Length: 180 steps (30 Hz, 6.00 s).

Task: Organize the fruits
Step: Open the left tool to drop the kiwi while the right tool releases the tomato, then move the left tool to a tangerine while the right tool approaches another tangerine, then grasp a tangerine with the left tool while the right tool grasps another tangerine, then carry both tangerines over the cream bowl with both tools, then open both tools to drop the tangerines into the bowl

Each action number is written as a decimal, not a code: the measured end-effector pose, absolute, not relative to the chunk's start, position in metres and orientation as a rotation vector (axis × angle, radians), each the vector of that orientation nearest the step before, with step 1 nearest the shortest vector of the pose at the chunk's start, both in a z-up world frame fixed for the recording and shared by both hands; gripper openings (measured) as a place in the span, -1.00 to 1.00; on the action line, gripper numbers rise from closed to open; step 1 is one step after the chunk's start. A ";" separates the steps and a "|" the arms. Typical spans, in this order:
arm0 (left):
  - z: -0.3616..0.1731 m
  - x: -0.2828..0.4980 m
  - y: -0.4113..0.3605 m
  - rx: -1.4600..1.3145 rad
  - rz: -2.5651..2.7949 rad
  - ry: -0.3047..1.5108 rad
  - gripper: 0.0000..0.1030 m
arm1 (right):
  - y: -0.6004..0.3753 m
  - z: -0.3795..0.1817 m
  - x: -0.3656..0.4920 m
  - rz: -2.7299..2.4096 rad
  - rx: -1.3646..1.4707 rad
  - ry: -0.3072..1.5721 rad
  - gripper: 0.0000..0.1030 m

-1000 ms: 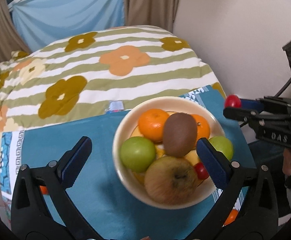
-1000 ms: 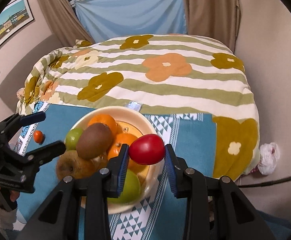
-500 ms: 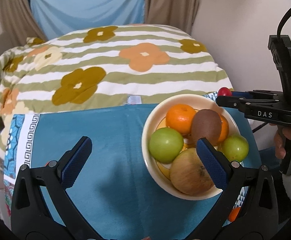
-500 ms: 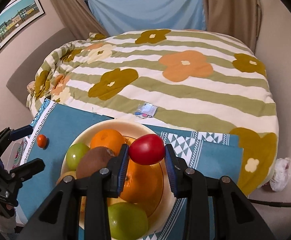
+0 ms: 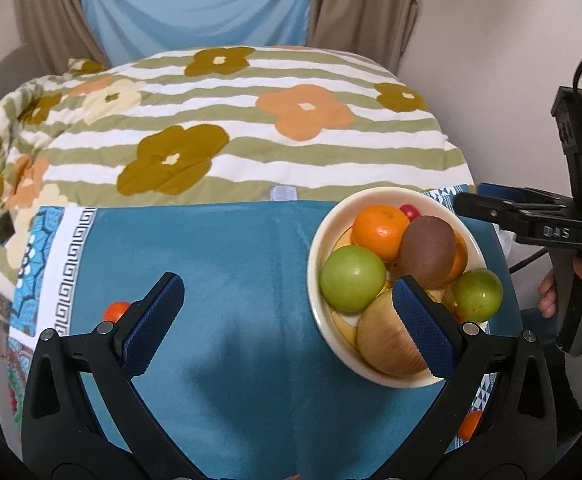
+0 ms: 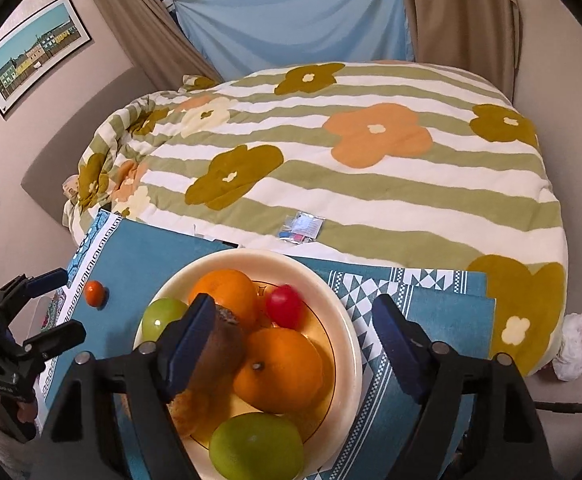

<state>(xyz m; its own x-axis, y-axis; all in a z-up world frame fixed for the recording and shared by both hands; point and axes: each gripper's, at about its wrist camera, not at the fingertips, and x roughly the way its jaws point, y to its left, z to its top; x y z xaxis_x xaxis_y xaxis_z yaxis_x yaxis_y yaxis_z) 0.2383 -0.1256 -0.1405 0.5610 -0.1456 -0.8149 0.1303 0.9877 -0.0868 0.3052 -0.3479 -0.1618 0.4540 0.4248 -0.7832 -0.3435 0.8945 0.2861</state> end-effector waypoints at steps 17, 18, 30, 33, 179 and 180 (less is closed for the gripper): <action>-0.090 0.191 -0.086 0.020 -0.127 0.864 1.00 | -0.327 -0.108 0.236 0.397 0.045 0.940 0.99; -0.086 0.186 -0.079 0.015 -0.135 0.862 1.00 | -0.324 -0.103 0.228 0.379 0.040 0.936 0.99; -0.080 0.166 -0.020 0.103 -0.183 0.864 1.00 | -0.298 -0.095 0.148 0.165 0.107 0.980 0.99; -0.089 0.168 -0.011 0.143 -0.205 0.876 1.00 | -0.293 -0.101 0.130 0.088 0.128 0.991 0.99; -0.125 0.209 -0.221 0.160 -0.412 0.900 0.79 | -0.393 -0.151 0.192 0.169 0.125 1.011 -0.34; -0.124 0.208 -0.218 0.157 -0.406 0.900 0.79 | -0.391 -0.150 0.191 0.176 0.123 1.011 -0.34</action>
<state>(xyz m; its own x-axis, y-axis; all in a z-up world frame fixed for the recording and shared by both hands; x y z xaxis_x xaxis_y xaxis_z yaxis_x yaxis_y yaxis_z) 0.2085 -0.2177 -0.1239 0.5521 -0.2767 -0.7866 0.4067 0.9129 -0.0357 0.1915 -0.3912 -0.1504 0.5192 0.2027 -0.8303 -0.0891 0.9790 0.1833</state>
